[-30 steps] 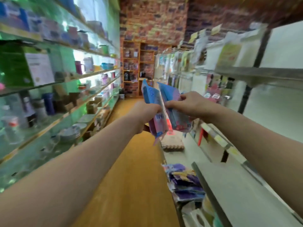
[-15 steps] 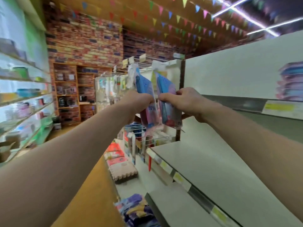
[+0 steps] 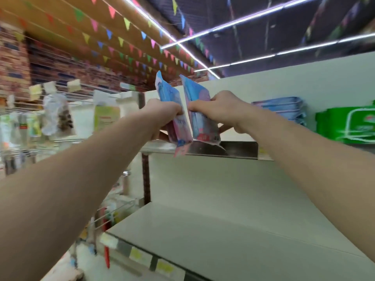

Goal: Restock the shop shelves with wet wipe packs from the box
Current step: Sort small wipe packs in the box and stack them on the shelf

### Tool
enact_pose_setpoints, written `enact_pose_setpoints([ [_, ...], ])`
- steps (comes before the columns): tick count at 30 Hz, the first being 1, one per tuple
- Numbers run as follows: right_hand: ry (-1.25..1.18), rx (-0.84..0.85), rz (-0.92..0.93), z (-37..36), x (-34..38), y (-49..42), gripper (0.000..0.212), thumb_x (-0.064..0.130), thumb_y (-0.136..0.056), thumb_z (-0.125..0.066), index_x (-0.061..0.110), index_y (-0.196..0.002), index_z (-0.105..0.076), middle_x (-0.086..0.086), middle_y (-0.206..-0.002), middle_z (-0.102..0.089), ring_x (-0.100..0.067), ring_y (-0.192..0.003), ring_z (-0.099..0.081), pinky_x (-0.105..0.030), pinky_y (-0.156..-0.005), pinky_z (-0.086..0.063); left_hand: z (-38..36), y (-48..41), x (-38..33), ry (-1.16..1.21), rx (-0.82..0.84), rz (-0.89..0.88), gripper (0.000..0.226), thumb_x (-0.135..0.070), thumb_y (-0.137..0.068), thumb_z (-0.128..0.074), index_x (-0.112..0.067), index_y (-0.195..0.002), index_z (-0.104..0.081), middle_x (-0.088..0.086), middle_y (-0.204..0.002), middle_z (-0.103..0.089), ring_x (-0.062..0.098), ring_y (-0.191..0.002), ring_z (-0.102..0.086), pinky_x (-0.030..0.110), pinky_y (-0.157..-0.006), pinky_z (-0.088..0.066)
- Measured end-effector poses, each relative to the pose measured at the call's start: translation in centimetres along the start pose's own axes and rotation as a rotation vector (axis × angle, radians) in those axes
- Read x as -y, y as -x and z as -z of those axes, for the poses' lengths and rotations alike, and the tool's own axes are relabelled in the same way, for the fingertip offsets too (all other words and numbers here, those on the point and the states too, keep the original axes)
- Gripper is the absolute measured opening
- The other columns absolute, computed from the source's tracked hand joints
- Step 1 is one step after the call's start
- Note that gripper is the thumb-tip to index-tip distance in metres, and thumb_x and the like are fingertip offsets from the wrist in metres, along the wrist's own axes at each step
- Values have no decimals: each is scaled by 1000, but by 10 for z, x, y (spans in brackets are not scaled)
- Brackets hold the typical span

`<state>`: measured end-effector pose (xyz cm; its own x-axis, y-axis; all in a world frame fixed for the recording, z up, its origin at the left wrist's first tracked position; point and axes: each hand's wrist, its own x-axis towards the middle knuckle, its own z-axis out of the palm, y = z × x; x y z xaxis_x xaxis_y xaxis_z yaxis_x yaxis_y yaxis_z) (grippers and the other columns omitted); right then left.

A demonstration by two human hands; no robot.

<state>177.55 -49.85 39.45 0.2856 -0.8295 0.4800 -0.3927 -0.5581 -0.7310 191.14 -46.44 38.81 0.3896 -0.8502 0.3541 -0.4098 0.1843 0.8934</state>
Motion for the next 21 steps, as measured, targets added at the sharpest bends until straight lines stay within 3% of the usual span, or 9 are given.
enact_pose_setpoints([
  [6, 176, -91, -33, 45, -7, -16, 30, 43, -81, -68, 16, -90, -58, 1, -82, -66, -13, -72, -65, -28, -60, -52, -42, -21, -20, 115, 192, -32, 27, -13, -91, -55, -5, -117, -51, 12, -85, -66, 22, -65, -65, 31, -39, -54],
  [10, 289, -117, -65, 77, -22, -23, 34, 46, -80, -70, 17, -94, -60, 0, -88, -67, -12, -75, -64, -27, -58, -49, -72, -36, -33, 197, 275, -45, 34, -16, -92, -55, -6, -124, -50, 13, -93, -67, 23, -68, -66, 31, -40, -52],
  [15, 396, -103, -136, 104, -47, -36, 56, 49, -75, -73, 8, -110, -60, -7, -97, -68, -20, -82, -67, -34, -71, -56, -105, -51, -43, 280, 342, -8, 21, -15, -91, -54, -8, -110, -53, 11, -83, -67, 21, -62, -66, 33, -47, -55],
  [18, 383, -70, -173, 114, -59, -43, 53, 49, -77, -72, 9, -110, -61, -6, -98, -69, -19, -84, -67, -34, -72, -55, -119, -60, -45, 316, 381, 23, 17, -20, -90, -53, -9, -104, -55, 10, -80, -68, 21, -63, -68, 36, -55, -56],
  [21, 374, -11, -189, 118, -69, -48, 44, 47, -81, -68, 14, -109, -64, -2, -97, -70, -15, -86, -67, -30, -71, -53, -130, -73, -43, 345, 423, 55, 32, -41, -89, -56, -11, -99, -60, 8, -69, -73, 21, -59, -71, 35, -58, -57],
])
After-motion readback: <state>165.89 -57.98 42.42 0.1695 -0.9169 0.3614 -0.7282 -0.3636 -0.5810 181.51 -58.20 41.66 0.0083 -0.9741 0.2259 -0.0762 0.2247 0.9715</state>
